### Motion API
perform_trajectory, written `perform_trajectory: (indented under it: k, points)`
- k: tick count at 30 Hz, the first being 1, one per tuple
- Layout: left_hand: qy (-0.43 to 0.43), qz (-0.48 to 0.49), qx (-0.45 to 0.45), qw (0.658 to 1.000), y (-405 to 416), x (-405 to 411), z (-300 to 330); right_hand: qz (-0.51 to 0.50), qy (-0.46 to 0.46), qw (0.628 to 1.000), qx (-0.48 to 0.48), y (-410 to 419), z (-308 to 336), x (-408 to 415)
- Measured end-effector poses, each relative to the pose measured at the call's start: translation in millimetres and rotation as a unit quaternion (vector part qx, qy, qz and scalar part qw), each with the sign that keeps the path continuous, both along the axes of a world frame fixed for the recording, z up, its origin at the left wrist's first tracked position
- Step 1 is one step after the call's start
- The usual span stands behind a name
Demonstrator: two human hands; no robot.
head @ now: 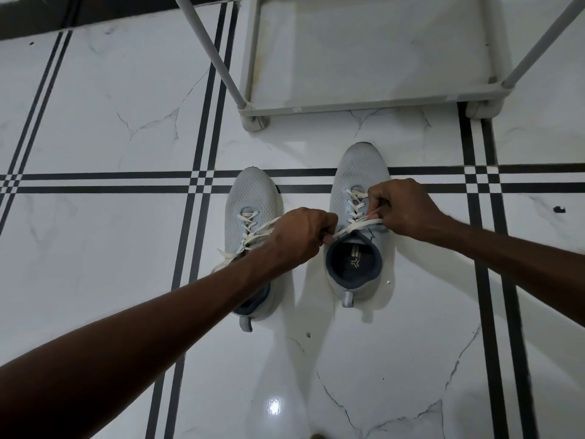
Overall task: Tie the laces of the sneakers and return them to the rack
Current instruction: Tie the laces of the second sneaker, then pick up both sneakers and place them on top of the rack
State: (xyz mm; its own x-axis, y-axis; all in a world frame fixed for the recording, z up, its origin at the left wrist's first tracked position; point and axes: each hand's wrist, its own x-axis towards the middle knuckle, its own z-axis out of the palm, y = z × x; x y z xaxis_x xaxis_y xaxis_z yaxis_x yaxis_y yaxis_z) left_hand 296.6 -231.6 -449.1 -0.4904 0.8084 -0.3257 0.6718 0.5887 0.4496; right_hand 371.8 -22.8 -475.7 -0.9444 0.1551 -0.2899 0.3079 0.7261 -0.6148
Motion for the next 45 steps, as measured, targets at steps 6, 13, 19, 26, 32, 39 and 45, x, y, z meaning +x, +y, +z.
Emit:
perform_trajectory:
  k: [6,13,19,26,32,39,45]
  points:
    - [-0.039,0.028,-0.015,0.999,2,-11,7,-0.017,0.0,1.0,0.003,-4,13,-2]
    - [-0.007,0.205,-0.081,0.975,-53,-61,52,-0.162,0.164,0.972,0.046,-22,30,42]
    - [-0.259,0.283,-0.298,0.874,-150,-56,32,-0.252,-0.092,0.953,-0.138,-61,22,82]
    - [-0.186,0.404,-0.078,0.892,-138,0,-10,-0.338,-0.159,0.906,-0.2,-66,3,51]
    - [-0.208,0.41,-0.019,0.888,-101,6,-5,-0.262,-0.146,0.944,-0.135,-68,7,33]
    - [-0.16,0.374,-0.015,0.913,-93,-4,2,-0.212,-0.121,0.962,-0.12,-61,13,27]
    - [-0.148,0.384,0.056,0.91,-92,-7,60,-0.193,-0.064,0.975,-0.089,-55,80,15]
